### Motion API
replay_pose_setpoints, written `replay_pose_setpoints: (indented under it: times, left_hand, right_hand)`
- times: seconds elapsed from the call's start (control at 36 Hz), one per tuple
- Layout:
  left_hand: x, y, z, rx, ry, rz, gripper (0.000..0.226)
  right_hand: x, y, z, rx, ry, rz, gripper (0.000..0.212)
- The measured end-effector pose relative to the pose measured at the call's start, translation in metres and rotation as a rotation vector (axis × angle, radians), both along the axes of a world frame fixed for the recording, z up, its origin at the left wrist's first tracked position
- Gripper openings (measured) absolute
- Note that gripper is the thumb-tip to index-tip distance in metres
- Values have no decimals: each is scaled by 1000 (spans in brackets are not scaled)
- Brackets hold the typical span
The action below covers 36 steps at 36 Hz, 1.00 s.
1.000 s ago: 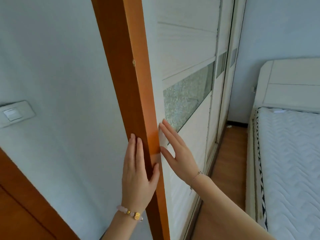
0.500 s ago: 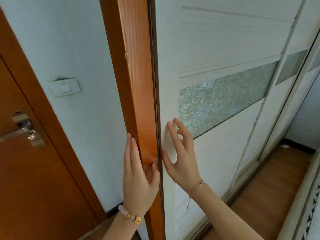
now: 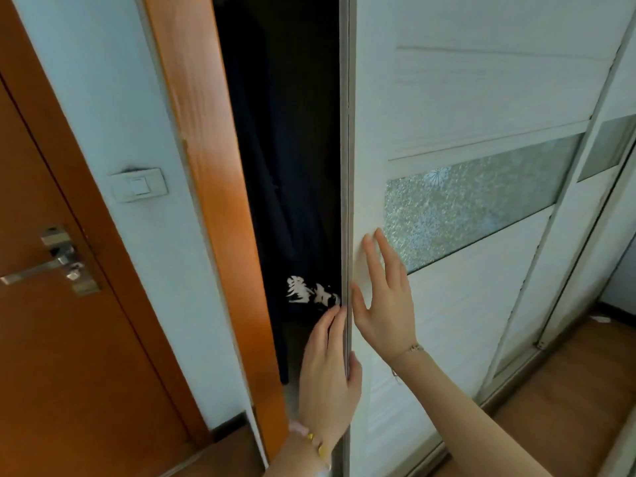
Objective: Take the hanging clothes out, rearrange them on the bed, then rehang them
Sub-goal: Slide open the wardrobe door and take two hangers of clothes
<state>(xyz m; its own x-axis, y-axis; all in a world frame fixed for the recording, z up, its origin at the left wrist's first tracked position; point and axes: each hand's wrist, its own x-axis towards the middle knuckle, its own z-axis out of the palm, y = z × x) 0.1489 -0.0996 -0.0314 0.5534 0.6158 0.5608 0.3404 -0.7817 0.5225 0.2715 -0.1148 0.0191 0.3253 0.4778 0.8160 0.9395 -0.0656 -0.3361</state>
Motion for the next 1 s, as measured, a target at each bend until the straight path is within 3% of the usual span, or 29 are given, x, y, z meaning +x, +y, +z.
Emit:
replay_pose_setpoints:
  times: [0.06,0.22,0.33,0.42,0.47,0.56,0.69,0.78,0.89,1.0]
  left_hand:
    - [27,10,7,-176,9,-25,71]
    - [97,37,14,-400,-44,-222,66]
    - [138,49,2,-485,-163,-236,83]
    - [168,51,-1,-529,-178,-293,43]
    - [188,53,-1,-551,-180,-311,36]
    - [222,58,-4,-567,-220,-348,51]
    - [277,61,-3,-583,-207,-476,42]
    - [309,58,0,-574,-194,-506,65]
    - [347,52,7,-560,-176,-543,69]
    - [386,52,2,-524,-159,-543,20]
  right_hand:
    - [12,-1,0,-3,7,-25,64]
    - [56,-4,0,-58,-16,-60,73]
    - [90,-5,-2,-43,-24,-16,73]
    - [116,-9,-3,-41,-6,-11,68]
    - [135,-11,-2,-43,25,6,67]
    - [165,-17,-2,-42,79,44,65]
    - [216,-27,1,-71,161,43,83]
    - [243,-34,5,-94,193,-20,86]
    - [272,-38,9,-113,251,-81,84]
    - [298,-38,12,-144,294,-161,78]
